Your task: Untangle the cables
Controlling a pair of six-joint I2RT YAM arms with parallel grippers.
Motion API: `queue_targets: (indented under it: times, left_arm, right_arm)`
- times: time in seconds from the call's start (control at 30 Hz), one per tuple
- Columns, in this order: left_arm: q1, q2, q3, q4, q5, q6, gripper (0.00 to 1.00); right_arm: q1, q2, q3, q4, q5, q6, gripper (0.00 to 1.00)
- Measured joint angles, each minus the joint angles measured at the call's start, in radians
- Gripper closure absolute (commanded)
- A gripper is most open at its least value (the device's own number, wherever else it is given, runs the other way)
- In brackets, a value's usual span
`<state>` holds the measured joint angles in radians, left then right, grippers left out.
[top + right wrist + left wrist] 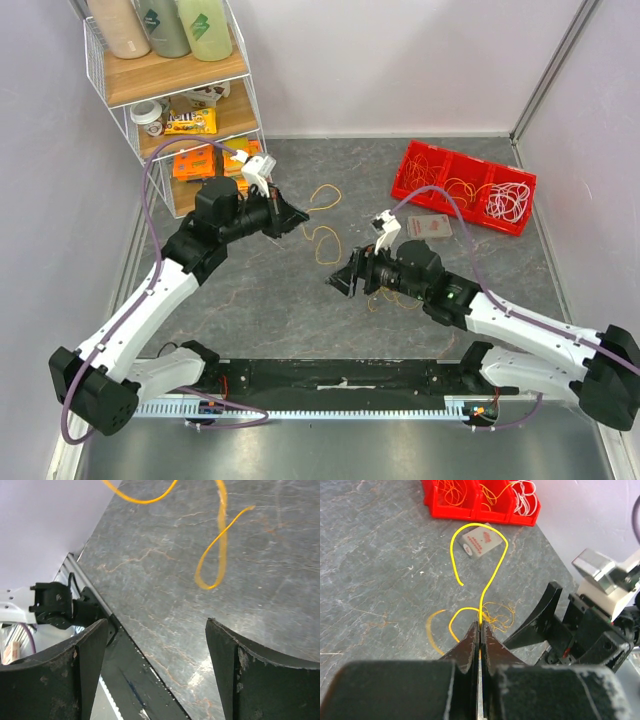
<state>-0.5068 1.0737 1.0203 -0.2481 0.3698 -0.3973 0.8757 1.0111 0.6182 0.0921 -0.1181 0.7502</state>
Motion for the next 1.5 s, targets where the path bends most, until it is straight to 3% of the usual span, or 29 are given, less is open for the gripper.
queue_targets:
  times: [0.4, 0.83, 1.17, 1.33, 1.5]
  left_arm:
    - [0.040, 0.095, -0.027, 0.101, 0.264, -0.101, 0.98]
    - [0.040, 0.148, -0.027, 0.126, 0.371, -0.149, 0.98]
    - [0.041, 0.177, -0.027, 0.129, 0.404, -0.169, 0.98]
    - [0.041, 0.190, -0.027, 0.136, 0.421, -0.176, 0.98]
    - [0.041, 0.210, -0.027, 0.138, 0.426, -0.183, 0.98]
  right_arm:
    - [0.030, 0.083, 0.098, -0.005, 0.152, -0.003, 0.17]
    - [0.030, 0.095, 0.149, -0.119, 0.299, -0.086, 0.15]
    - [0.030, 0.152, 0.149, -0.079, 0.271, -0.161, 0.15]
    - [0.033, 0.192, 0.149, 0.017, 0.227, -0.161, 0.21]
    - [0.044, 0.211, 0.149, 0.064, 0.218, -0.167, 0.38]
